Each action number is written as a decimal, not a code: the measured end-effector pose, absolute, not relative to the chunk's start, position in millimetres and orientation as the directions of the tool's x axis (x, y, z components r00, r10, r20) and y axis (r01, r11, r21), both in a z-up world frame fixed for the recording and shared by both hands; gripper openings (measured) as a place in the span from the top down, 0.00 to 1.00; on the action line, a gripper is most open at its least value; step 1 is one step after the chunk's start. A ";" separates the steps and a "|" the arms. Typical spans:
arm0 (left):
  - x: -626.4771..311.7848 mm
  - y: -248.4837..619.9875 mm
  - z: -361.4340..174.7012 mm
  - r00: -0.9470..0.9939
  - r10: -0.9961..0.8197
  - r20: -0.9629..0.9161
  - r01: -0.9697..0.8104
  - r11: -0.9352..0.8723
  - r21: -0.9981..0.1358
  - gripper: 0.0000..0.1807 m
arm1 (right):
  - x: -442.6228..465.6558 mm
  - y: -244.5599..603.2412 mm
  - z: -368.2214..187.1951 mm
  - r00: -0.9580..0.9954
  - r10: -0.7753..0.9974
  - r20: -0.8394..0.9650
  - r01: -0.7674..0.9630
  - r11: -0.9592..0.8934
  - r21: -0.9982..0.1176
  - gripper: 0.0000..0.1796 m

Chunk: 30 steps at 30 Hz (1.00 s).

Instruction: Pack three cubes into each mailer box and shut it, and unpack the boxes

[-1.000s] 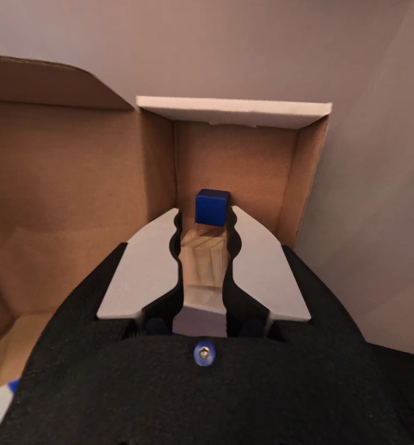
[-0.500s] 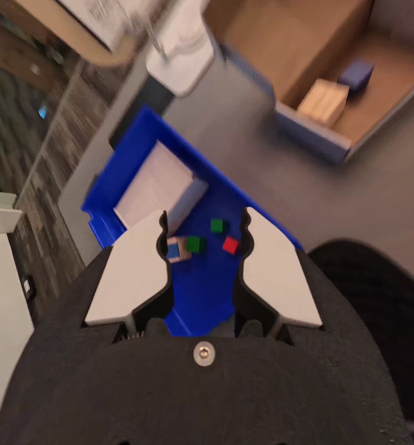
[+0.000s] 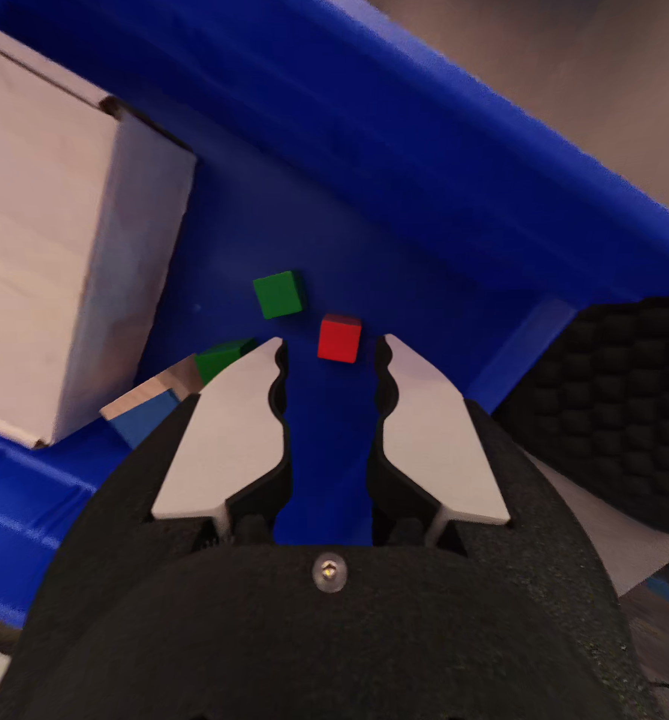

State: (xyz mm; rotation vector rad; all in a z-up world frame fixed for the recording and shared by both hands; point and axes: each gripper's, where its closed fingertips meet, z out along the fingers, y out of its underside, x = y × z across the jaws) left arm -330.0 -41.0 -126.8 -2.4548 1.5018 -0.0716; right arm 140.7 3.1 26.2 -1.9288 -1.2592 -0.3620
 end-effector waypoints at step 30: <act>-227.0 -28.8 73.9 0.445 -0.721 -0.531 -0.783 -0.026 -0.622 0.87 | 158.6 -3.4 37.9 0.512 0.608 0.607 0.840 -0.206 -0.501 0.77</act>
